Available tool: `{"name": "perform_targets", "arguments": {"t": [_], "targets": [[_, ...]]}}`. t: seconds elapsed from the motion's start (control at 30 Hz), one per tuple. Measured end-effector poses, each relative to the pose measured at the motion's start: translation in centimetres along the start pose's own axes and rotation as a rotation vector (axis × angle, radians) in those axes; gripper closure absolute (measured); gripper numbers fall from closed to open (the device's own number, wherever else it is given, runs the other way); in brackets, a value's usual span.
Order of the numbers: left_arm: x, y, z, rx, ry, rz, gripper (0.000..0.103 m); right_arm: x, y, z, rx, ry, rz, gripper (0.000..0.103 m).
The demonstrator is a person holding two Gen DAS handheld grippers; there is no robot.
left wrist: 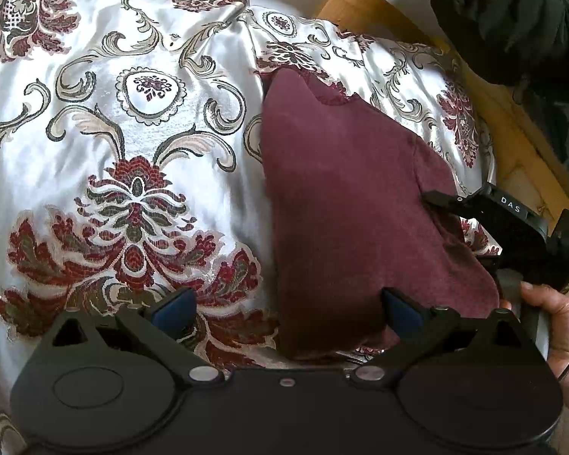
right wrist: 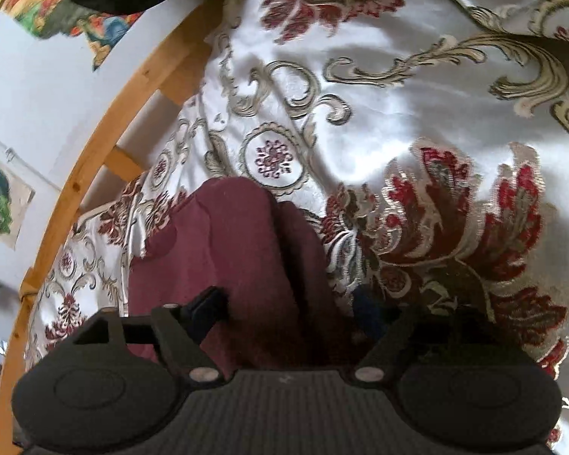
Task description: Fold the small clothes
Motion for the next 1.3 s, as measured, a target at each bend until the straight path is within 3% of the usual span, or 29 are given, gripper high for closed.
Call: {"name": "perform_targets", "arguments": {"t": [0.13,0.27,0.53,0.73,1.3], "targets": [[0.0,0.1,-0.1,-0.004,-0.001,-0.005,0.000,0.4,0.4,1.0,-0.071,-0.001,0.021,0.003],[0.0,0.1,-0.1,-0.006,0.003,-0.004,0.000,0.8,1.0,2.3,-0.181,0.055,0.045,0.002],[0.1,0.1,0.0,-0.011,0.008,-0.003,0.000,0.4,0.9,1.9,-0.149,0.045,0.043,0.002],[0.1,0.1,0.0,-0.011,0.008,-0.003,0.000,1.0,1.6,3.1,-0.255,0.107,0.049,0.001],[0.1,0.0,0.1,-0.013,0.012,-0.002,0.000,0.5,1.2,2.6,-0.170,0.071,0.050,0.001]]}}
Point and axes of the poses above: each gripper's, at about its wrist camera, not at the fingertips, and x roughly the way its jaws point, z to its left, y to its underside, the point moved 1 cm from there along x, roughly the way its jaws point, and after that the axes turned 3 degrees about z, right-handed, at the moved point
